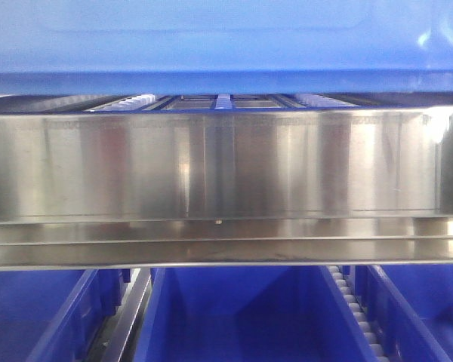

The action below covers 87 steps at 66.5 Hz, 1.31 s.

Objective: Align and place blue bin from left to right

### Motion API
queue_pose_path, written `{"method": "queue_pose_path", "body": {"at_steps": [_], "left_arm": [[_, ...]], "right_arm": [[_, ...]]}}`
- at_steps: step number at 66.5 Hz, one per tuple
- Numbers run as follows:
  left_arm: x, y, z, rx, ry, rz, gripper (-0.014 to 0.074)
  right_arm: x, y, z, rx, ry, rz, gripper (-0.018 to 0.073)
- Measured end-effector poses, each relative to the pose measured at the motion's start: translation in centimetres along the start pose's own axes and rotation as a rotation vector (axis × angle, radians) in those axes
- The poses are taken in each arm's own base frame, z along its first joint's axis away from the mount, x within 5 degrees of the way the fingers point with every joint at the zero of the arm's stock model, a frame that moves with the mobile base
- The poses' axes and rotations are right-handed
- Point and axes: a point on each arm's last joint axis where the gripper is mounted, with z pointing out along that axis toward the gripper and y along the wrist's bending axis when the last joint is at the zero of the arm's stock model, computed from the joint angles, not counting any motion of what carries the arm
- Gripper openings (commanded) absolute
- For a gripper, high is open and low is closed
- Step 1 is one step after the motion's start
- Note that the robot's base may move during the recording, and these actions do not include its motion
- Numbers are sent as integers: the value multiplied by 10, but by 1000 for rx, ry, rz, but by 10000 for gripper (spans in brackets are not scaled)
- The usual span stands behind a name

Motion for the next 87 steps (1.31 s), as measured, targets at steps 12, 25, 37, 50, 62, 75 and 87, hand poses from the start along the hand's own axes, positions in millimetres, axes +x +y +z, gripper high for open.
{"method": "queue_pose_path", "body": {"at_steps": [12,25,37,50,62,75,87], "left_arm": [[0,0,0,-1,-2,1,-111],[0,1,-1,-1,-3,-3,-111],[0,1,-1,-1,-3,-3,-111],[-1,1,-1,-3,-6,-2,-111],[-1,1,-1,-4,-9,1,-111],[-1,1,-1,-5,-11,1,-111],[-1,1,-1,-5,-11,1,-111]], "right_arm": [[-1,-1,-2,-5,-9,2,-78],[-1,-1,-2,-5,-9,2,-78],[-1,-1,-2,-5,-9,4,-78],[-1,-1,-2,-5,-9,4,-78],[0,-1,-2,-5,-7,4,-78],[0,-1,-2,-6,-7,4,-78],[0,-1,-2,-6,-7,4,-78]]}}
